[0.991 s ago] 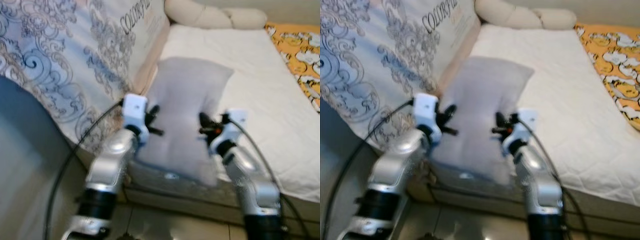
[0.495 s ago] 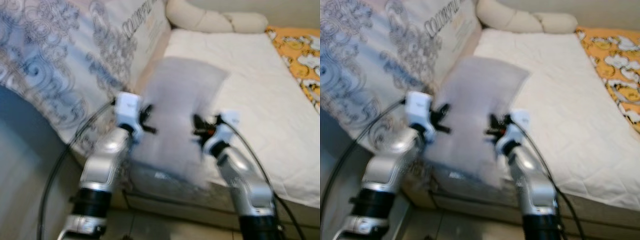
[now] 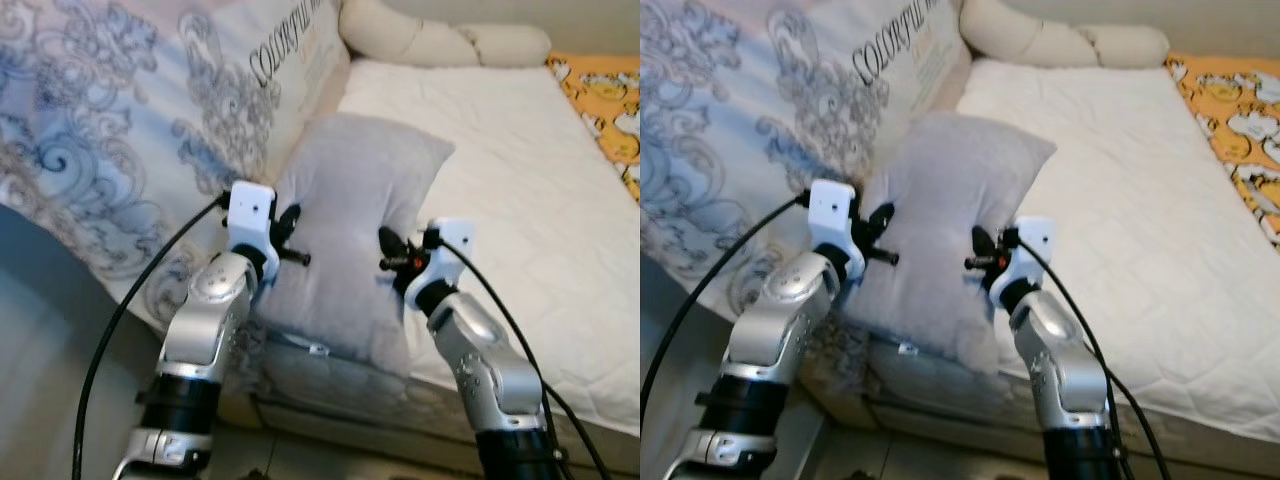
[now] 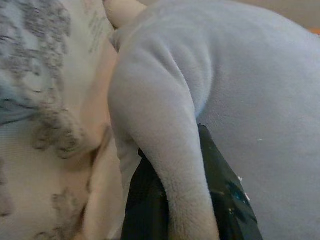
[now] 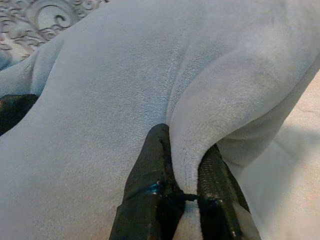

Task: Clean up the room

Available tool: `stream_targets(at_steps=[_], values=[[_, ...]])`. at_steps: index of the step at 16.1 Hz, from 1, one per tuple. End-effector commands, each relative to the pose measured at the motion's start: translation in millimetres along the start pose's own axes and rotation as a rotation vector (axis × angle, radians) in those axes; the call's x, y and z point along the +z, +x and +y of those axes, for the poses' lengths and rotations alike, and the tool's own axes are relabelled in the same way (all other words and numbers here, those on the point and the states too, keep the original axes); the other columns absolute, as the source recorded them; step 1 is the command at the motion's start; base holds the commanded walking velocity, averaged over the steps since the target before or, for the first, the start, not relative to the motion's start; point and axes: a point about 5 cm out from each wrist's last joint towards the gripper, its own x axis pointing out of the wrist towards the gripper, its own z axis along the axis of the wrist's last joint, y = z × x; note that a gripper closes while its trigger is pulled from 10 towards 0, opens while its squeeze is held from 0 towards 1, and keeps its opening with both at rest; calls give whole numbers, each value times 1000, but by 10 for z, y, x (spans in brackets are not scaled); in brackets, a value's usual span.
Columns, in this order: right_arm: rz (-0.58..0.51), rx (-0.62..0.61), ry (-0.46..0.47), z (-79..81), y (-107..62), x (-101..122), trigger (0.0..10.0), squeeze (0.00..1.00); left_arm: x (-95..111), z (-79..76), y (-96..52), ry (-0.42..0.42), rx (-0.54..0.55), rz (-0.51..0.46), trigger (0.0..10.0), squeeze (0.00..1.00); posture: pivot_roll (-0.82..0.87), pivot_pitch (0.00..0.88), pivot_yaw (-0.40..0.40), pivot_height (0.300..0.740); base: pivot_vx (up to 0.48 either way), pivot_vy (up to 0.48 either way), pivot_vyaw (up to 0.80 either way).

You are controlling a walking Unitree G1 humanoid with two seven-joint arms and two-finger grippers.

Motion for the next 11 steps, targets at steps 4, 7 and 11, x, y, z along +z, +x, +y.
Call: stream_targets(at_steps=[4, 7, 11], values=[[-23, 18, -14, 11, 27, 53, 10000, 0, 126, -111, 37, 30, -44, -42, 10000, 0, -56, 0, 13, 740, 312, 0, 0], [-17, 22, -16, 21, 50, 39, 10000, 0, 139, -111, 34, 32, -44, -44, 10000, 0, -53, 0, 14, 740, 308, 0, 0], [-10, 24, -14, 34, 83, 21, 10000, 0, 159, -88, 29, 43, -41, -44, 10000, 0, -46, 0, 22, 740, 306, 0, 0]])
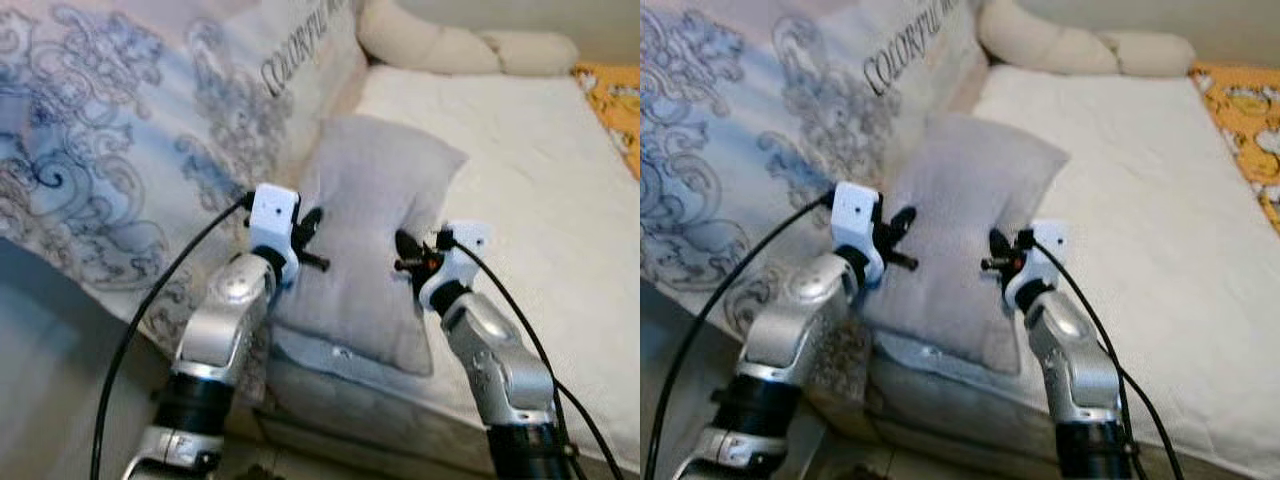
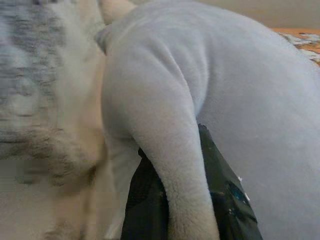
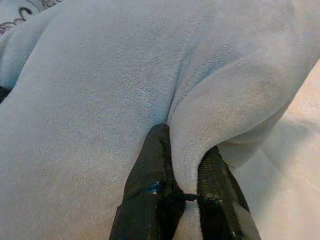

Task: Clean up the room

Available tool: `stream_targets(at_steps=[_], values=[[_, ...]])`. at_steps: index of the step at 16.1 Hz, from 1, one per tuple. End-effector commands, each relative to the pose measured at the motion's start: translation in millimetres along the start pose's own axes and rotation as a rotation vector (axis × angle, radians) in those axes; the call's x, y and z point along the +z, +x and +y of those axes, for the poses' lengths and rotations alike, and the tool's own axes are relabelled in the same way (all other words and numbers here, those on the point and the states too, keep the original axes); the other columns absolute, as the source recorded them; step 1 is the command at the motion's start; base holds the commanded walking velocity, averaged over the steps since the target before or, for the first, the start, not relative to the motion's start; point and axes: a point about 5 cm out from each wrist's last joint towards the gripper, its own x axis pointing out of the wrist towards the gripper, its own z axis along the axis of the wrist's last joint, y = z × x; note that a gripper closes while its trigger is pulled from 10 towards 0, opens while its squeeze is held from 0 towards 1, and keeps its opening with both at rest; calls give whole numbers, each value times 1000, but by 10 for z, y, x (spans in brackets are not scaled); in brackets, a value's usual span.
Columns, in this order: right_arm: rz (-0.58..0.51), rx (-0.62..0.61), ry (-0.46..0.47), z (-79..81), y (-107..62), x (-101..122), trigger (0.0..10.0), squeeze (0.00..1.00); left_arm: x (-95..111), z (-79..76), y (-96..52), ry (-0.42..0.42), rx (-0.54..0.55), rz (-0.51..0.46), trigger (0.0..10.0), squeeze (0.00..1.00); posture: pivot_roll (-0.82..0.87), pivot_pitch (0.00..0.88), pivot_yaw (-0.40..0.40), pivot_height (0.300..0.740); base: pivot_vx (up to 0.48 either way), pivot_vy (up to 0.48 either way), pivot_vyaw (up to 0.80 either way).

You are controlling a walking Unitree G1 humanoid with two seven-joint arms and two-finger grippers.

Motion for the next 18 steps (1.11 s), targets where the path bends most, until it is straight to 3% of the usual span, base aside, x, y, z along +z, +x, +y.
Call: stream_targets(at_steps=[1, 18], values=[[-30, 62, -12, 157, 69, 64, 10000, 0, 141, 39, -3, 15, 6, -49, 10000, 0, -46, 0, 27, 740, 304, 0, 0], [-11, 45, -17, 143, 84, 30, 10000, 0, 147, 16, 36, 25, -18, -36, 10000, 0, -56, 0, 51, 740, 304, 0, -188]])
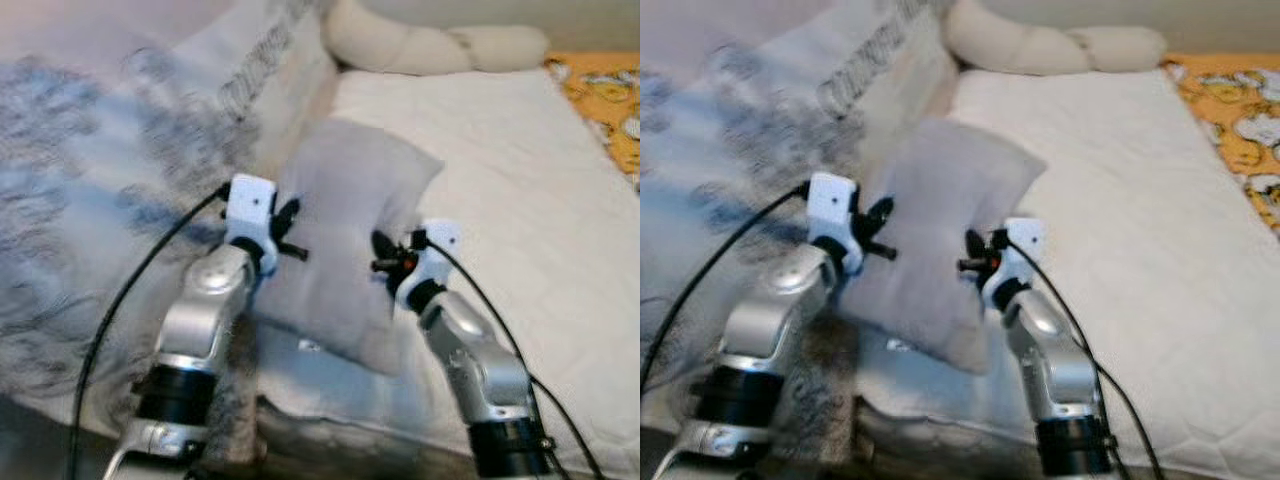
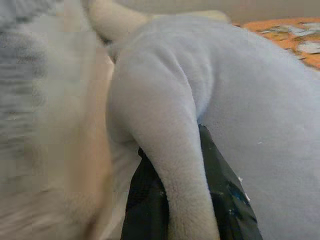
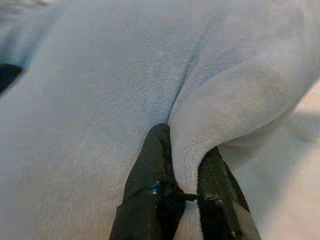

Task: Clean up the room

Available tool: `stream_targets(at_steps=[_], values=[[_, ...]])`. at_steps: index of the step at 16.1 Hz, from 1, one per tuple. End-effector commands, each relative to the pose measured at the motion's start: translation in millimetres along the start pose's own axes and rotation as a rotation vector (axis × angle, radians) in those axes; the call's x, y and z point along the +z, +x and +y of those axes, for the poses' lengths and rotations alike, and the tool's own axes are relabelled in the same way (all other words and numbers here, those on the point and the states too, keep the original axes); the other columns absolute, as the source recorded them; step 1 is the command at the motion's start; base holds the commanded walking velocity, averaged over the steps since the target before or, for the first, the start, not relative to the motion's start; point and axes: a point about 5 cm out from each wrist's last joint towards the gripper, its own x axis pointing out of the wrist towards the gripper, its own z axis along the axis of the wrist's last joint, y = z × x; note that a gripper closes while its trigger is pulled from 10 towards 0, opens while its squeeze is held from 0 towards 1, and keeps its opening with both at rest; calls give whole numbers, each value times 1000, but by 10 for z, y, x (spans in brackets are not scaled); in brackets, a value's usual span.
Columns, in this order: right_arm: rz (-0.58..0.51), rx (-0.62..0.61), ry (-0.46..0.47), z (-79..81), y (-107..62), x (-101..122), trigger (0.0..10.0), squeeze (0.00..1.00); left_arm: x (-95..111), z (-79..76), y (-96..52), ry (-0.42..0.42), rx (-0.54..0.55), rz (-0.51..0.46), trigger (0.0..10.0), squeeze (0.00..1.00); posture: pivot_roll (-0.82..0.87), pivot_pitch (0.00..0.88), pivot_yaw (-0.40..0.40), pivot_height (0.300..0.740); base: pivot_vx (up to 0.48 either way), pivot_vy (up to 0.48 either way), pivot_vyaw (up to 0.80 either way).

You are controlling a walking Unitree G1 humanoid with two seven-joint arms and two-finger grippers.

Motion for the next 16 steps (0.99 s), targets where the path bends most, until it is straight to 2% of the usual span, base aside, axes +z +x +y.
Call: stream_targets(at_steps=[1, 5, 16], values=[[-34, 25, -4, 52, 28, 76, 10000, 0, 89, -67, 27, 17, -34, -31, 10000, 0, -56, 0, 51, 740, 300, 0, 0], [-35, 28, -9, 57, 32, 78, 10000, 0, 88, -65, 27, 21, -37, -30, 10000, 0, -57, 0, 49, 740, 297, 0, 0], [-33, 27, -10, 52, 34, 63, 10000, 0, 69, -102, 36, 45, -55, -26, 10000, 0, -63, 0, 54, 740, 0, 0, 0]])
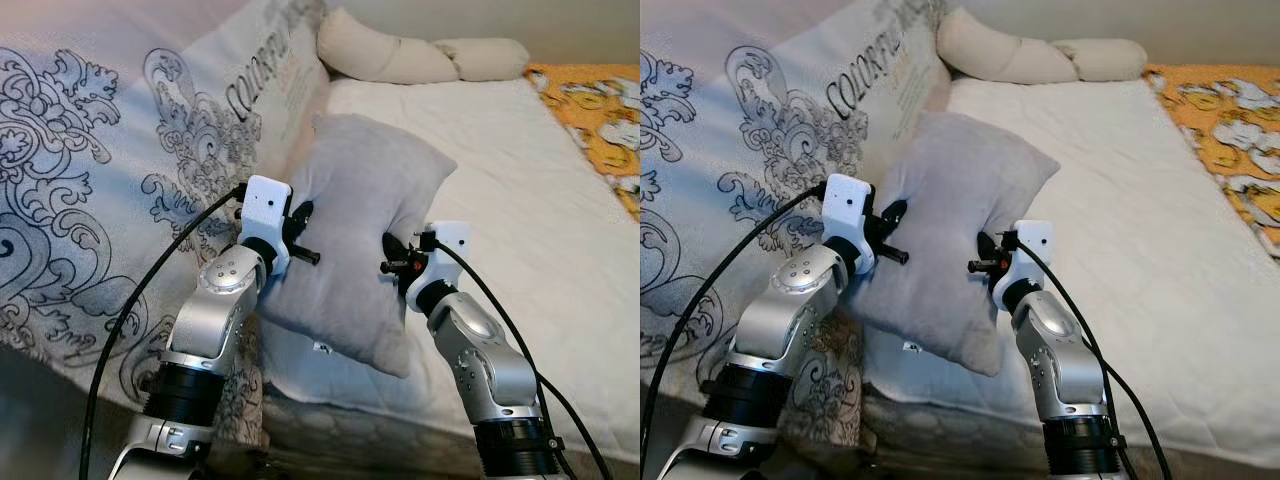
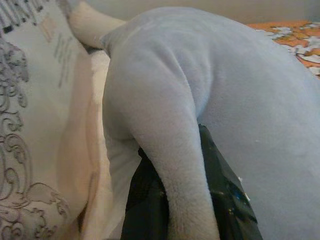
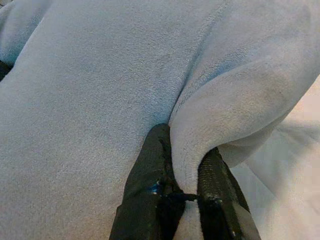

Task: Clean up the room

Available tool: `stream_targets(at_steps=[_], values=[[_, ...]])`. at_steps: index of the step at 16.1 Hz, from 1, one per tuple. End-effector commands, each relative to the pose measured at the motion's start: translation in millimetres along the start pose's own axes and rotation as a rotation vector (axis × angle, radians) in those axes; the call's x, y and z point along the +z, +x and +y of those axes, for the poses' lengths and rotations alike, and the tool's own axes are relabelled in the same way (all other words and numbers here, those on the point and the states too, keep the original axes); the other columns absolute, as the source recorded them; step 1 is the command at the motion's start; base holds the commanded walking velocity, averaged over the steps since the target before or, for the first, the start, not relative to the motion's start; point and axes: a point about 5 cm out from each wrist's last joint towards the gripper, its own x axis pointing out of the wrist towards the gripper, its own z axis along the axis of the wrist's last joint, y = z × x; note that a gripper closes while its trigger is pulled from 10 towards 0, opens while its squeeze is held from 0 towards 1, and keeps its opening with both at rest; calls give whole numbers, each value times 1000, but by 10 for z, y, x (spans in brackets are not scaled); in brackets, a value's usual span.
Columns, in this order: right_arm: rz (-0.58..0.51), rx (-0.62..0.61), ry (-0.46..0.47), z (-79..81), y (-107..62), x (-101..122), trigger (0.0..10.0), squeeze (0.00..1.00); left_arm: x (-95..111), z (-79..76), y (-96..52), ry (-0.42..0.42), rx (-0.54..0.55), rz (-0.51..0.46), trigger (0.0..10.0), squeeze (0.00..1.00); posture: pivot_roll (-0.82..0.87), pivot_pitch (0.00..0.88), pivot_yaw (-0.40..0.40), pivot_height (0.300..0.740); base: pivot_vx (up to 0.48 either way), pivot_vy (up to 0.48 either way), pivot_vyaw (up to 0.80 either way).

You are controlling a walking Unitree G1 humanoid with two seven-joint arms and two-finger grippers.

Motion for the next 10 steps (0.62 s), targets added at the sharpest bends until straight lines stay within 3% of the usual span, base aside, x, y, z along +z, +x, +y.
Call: stream_targets(at_steps=[1, 10], values=[[-40, 35, -9, 71, 24, 82, 10000, 0, 83, -65, 19, 21, -39, -38, 10000, 0, -63, 0, 54, 740, 0, 0, 0], [-30, 40, -18, 72, 20, 63, 10000, 0, 47, -75, 23, 28, -36, -23, 10000, 0, -68, 0, 49, 740, 0, 0, 0]])
